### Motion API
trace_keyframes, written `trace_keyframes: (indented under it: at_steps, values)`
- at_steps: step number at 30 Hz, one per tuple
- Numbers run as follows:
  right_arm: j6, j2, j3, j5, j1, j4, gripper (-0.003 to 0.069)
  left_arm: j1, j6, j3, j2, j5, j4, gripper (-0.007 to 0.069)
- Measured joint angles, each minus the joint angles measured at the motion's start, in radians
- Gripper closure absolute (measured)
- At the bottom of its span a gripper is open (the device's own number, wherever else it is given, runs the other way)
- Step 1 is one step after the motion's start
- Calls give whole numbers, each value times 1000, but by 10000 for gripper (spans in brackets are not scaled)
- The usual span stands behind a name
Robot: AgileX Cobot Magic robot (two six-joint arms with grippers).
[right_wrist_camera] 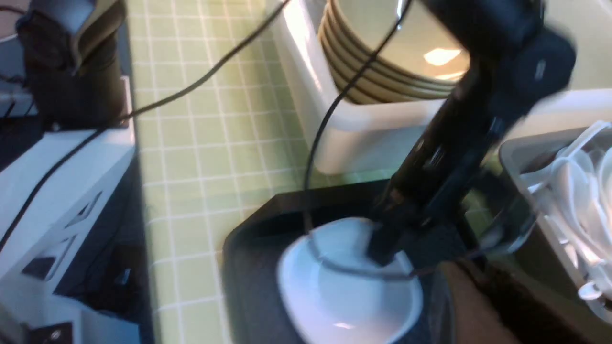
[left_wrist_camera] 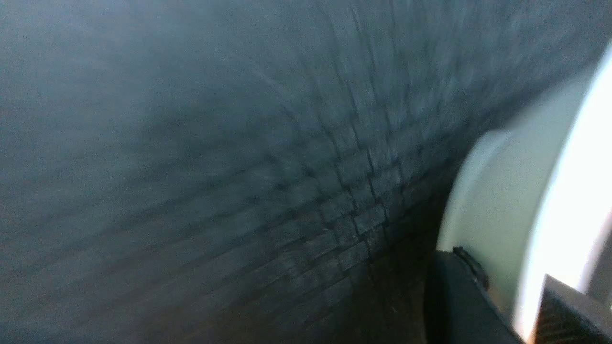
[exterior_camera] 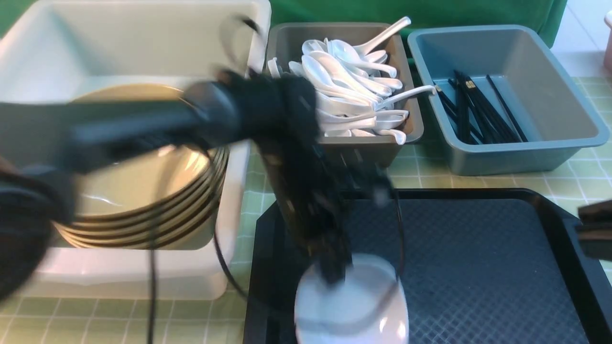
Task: On green table put chopsticks spoon bowls plates into blue grey white boxes.
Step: 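Grasp the small white bowl on the black tray by its rim with the left gripper, then place the white bowl into the white bin with the other dishes with the left gripper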
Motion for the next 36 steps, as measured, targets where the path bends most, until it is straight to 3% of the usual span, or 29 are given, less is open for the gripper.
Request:
trace_keyframes:
  at_steps: [6,9,11,13,17,22,29,36]
  values:
    - [-16,15,44,-156,0,58,580,165,-58,-25,-239,-1,-232,610]
    - [-189,79,49,-231,0,227,580,312,-119,-27,-431,16,-314,610]
    - [-295,133,41,-219,0,337,582,402,-171,-27,-513,25,-299,610]
    - [-364,224,-13,-158,0,398,606,561,-241,-6,-624,30,-244,610]
    - [-390,405,-146,-70,0,416,636,816,-327,92,-717,37,-174,610]
    - [-374,575,-313,-53,15,418,638,1052,-413,213,-725,14,-135,610]
    - [-349,665,-355,-33,79,412,638,1256,-535,224,-607,-86,-77,610]
    - [-341,675,-360,22,89,410,638,1313,-565,226,-485,-119,-8,610]
